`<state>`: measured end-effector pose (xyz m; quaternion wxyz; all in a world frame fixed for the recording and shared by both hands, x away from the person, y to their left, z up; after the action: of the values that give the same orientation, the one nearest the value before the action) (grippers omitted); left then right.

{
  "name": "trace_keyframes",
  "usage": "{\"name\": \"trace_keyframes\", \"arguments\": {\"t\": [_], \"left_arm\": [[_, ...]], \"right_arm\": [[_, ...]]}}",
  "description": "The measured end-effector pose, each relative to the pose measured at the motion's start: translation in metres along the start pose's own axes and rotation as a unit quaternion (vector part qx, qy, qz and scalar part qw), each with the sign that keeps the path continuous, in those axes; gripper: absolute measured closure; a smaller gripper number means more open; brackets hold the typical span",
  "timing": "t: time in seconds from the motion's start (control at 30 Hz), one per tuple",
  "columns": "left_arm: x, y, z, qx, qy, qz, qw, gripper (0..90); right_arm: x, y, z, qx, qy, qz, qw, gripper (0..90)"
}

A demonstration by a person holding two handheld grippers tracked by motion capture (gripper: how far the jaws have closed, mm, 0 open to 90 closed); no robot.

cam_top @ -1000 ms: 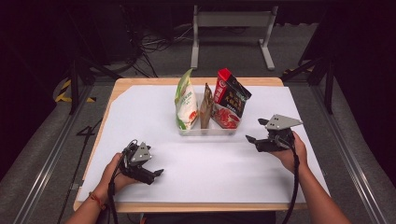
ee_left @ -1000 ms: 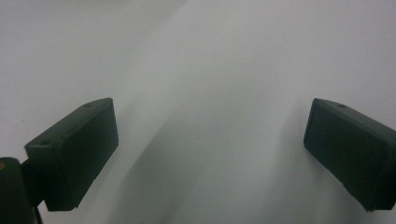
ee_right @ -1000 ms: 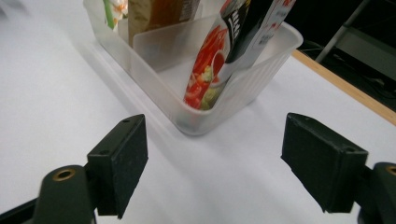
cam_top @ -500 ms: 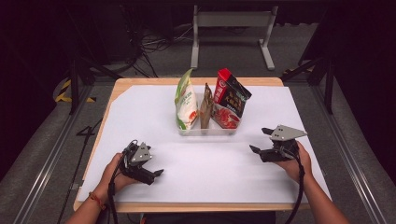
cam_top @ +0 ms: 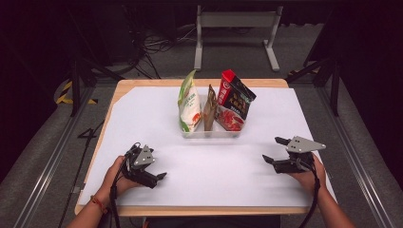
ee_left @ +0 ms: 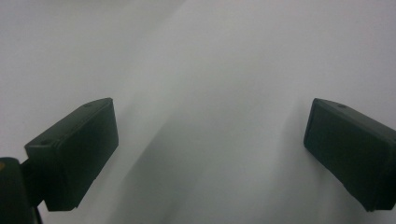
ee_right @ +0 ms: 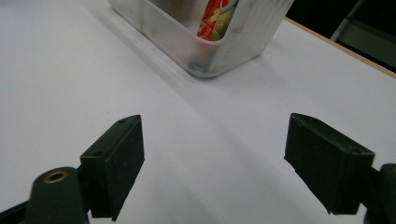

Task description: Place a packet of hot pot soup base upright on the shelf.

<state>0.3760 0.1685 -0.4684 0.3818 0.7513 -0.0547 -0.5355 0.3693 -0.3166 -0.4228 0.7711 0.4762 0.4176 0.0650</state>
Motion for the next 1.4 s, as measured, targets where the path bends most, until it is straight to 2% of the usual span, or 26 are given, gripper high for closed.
{"name": "trace_keyframes", "arguments": {"t": [0.27,0.47,0.6,0.83,0.9,1.0,1.1,1.17,1.3,1.4], "left_arm": [[0.000,0.000,0.000,0.001,0.001,0.001,1.0000,3.7],[-0.001,0.000,0.000,0.003,0.000,0.003,1.0000,3.7],[-0.001,0.001,0.000,0.003,-0.001,0.005,1.0000,3.6],[-0.002,0.001,0.000,0.001,-0.003,0.012,0.9999,3.6],[-0.002,0.001,-0.001,0.000,-0.005,0.014,0.9999,3.6],[-0.003,0.002,0.000,0.002,-0.009,0.021,0.9997,3.6],[-0.002,0.003,0.000,0.003,-0.009,0.023,0.9997,3.7],[-0.002,0.003,-0.001,0.002,-0.008,0.023,0.9997,3.6],[-0.002,0.003,-0.001,0.002,-0.009,0.023,0.9997,3.7],[-0.003,0.004,0.000,0.006,-0.008,0.024,0.9997,3.6]], "right_arm": [[-0.014,-0.015,-0.001,0.008,-0.011,0.005,0.9999,19.7],[-0.025,-0.025,-0.001,0.022,-0.013,0.011,0.9996,19.6],[-0.030,-0.033,0.000,0.031,-0.018,0.007,0.9993,19.3],[-0.040,-0.043,0.002,0.042,-0.034,0.010,0.9985,18.7],[-0.041,-0.045,0.003,0.050,-0.030,0.012,0.9982,18.8],[-0.044,-0.047,0.004,0.053,-0.035,0.015,0.9979,18.6],[-0.047,-0.047,0.005,0.045,-0.044,0.018,0.9979,18.7],[-0.049,-0.049,0.006,0.055,-0.037,0.023,0.9975,18.3],[-0.048,-0.049,0.005,0.049,-0.038,0.021,0.9979,18.1],[-0.046,-0.048,0.004,0.054,-0.032,0.023,0.9978,17.8]]}}
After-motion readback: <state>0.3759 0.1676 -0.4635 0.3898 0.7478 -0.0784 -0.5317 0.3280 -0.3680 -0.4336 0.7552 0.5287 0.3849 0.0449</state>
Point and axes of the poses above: each handheld gripper's, and its own axes: x roughly forward along the jaws, y roughly out of its top, z roughly to its right, the point moved 2 cm from there along x, roughly forward along the jaws, and after that the axes turned 5 degrees about -z, right-handed, at the moved point
